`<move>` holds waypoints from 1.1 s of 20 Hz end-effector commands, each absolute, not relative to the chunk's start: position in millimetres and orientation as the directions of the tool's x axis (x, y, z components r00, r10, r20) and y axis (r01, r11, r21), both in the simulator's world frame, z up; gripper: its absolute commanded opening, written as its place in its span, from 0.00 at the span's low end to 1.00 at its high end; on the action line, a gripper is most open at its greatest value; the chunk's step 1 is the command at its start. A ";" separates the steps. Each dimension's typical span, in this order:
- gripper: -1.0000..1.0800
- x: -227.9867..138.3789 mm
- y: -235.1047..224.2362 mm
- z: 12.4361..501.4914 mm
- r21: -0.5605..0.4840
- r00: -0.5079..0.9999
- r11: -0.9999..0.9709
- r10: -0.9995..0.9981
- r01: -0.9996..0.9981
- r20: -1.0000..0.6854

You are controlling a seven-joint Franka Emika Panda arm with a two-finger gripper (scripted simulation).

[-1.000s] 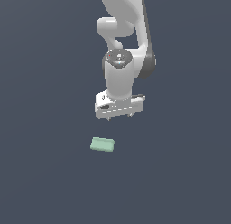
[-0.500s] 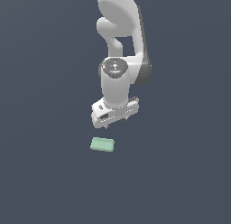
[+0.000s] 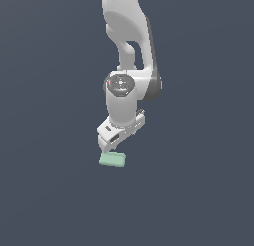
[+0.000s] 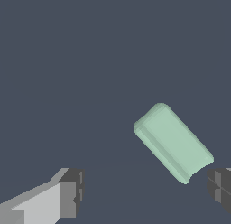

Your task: Pick up the object and move it to a goal position.

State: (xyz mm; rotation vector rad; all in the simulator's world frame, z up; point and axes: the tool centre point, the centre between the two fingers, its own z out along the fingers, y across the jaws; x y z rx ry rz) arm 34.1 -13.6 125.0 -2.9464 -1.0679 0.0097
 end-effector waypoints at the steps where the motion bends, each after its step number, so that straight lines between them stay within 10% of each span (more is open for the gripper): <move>1: 0.96 38.0 -18.0 119.8 -0.008 0.723 -0.723 0.691 0.691 -0.004; 22: 0.96 65.1 -56.1 76.2 -0.002 0.280 -0.280 0.960 0.960 -0.002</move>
